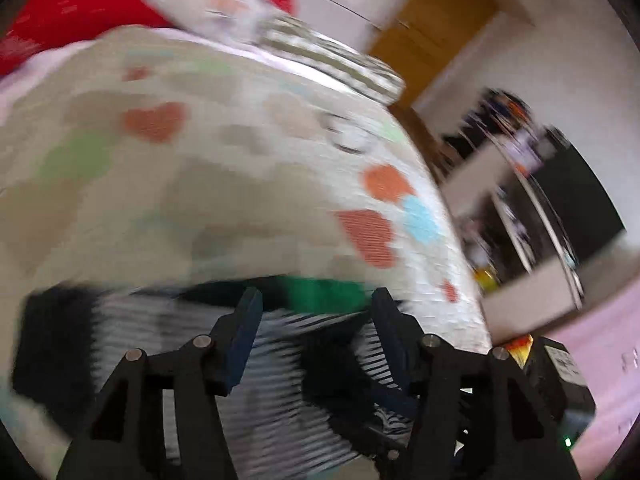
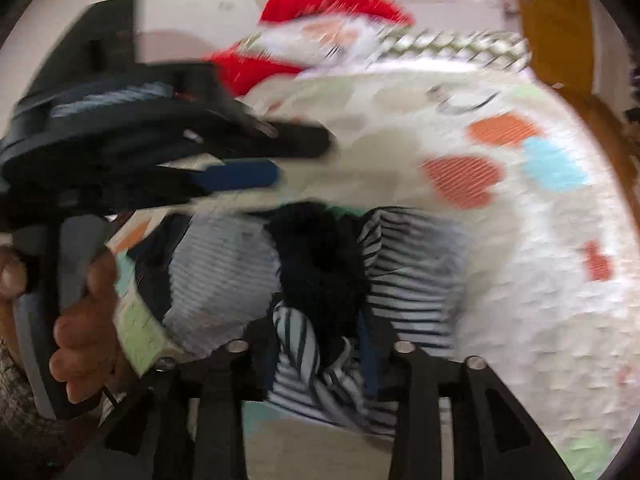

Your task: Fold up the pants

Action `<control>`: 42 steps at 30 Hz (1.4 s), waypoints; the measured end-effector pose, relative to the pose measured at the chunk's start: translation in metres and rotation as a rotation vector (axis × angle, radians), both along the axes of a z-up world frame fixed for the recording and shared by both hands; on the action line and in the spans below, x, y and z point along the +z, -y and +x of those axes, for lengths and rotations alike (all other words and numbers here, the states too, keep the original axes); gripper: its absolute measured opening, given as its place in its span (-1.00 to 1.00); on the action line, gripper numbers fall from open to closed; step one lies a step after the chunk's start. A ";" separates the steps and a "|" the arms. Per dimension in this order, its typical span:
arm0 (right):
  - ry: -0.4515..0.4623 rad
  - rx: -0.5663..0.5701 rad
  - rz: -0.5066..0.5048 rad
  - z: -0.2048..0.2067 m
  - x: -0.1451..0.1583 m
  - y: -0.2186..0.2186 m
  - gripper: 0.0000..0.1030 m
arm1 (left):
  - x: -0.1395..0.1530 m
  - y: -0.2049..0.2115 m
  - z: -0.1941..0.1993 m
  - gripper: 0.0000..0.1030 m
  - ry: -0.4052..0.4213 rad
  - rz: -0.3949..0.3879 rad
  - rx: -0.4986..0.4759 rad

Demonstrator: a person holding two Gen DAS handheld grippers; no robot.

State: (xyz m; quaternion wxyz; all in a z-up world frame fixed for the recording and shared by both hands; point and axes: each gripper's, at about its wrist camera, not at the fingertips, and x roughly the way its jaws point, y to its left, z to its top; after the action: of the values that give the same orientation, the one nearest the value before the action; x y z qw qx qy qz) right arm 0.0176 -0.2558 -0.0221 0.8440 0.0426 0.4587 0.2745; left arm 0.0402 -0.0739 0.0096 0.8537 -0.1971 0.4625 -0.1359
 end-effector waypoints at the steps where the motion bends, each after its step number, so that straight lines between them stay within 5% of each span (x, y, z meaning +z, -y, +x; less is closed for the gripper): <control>1: -0.030 0.020 0.001 0.000 -0.007 -0.010 -0.17 | -0.001 -0.011 -0.008 0.11 -0.006 0.006 0.032; 4: -0.018 0.055 -0.036 -0.010 -0.005 -0.028 0.09 | -0.002 -0.042 -0.032 0.18 -0.009 0.024 0.109; 11: 0.116 -0.015 -0.092 -0.019 0.045 -0.014 0.09 | -0.006 -0.085 -0.057 0.28 0.014 0.020 0.232; 12: 0.112 -0.037 -0.117 -0.017 0.046 -0.013 0.03 | -0.007 -0.091 -0.058 0.28 0.018 0.006 0.250; 14: 0.075 -0.062 -0.156 0.000 0.040 -0.017 -0.65 | -0.006 -0.105 -0.062 0.28 0.025 -0.023 0.281; 20: -0.091 -0.046 -0.218 0.038 -0.017 -0.036 -0.65 | -0.016 -0.151 -0.069 0.28 -0.002 -0.059 0.412; 25: -0.033 -0.048 -0.224 0.025 0.014 -0.038 -0.65 | -0.050 -0.174 -0.068 0.28 -0.096 -0.018 0.458; 27: 0.001 -0.034 -0.223 0.017 0.032 -0.047 -0.58 | -0.063 -0.175 -0.067 0.28 -0.122 -0.031 0.453; 32: -0.037 0.087 -0.161 0.016 0.048 -0.096 0.16 | -0.056 -0.188 -0.079 0.28 -0.064 -0.079 0.479; 36: -0.107 0.186 -0.156 0.030 0.040 -0.157 0.18 | -0.046 -0.221 -0.100 0.28 -0.020 -0.142 0.567; 42: -0.227 0.291 -0.247 0.054 0.014 -0.237 0.43 | -0.043 -0.252 -0.126 0.28 0.006 -0.134 0.638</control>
State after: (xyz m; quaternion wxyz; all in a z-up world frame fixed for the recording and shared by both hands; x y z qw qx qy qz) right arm 0.0719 -0.0186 -0.0078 0.7374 -0.0972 0.5821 0.3286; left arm -0.0856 0.1785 -0.0330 0.8397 -0.3874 0.3649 0.1079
